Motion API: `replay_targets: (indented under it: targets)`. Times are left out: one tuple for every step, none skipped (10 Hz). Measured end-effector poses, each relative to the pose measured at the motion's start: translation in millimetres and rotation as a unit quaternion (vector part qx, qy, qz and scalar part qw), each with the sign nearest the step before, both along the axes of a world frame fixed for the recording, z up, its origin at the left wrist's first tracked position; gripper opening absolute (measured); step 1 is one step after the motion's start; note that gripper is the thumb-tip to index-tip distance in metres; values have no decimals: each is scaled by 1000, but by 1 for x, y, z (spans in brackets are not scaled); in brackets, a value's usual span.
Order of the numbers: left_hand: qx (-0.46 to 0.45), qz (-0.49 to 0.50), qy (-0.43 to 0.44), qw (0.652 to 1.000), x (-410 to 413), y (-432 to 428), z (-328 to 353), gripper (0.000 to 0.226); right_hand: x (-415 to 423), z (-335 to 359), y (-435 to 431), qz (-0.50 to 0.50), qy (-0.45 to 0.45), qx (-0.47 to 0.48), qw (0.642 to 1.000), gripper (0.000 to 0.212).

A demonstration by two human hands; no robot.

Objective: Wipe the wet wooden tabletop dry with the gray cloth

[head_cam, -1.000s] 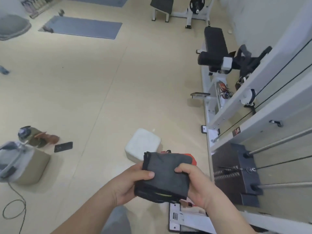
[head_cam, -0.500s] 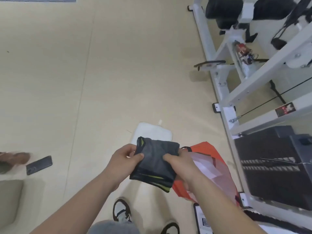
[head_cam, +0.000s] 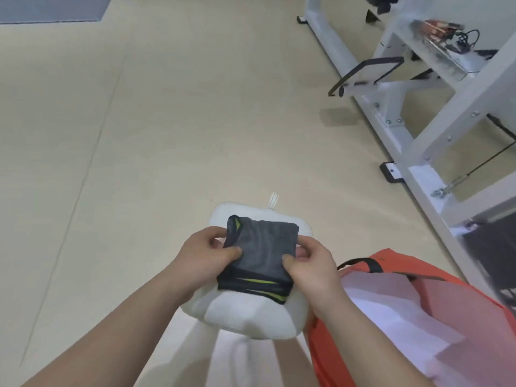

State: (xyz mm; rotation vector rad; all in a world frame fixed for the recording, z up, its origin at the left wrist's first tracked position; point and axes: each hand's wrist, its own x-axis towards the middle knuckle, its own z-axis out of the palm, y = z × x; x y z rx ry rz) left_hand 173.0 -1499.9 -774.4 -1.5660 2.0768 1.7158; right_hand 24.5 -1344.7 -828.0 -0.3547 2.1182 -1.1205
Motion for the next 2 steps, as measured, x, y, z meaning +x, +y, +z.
replay_targets:
  targets:
    - [-83,-47,-60,994,0,-10,-13,61,-6,-6,-2,122,146,120,974,27]
    - [-83,-33,-5,996,-5,-6,-5,46,-13,1,-1,111,164,142,970,44]
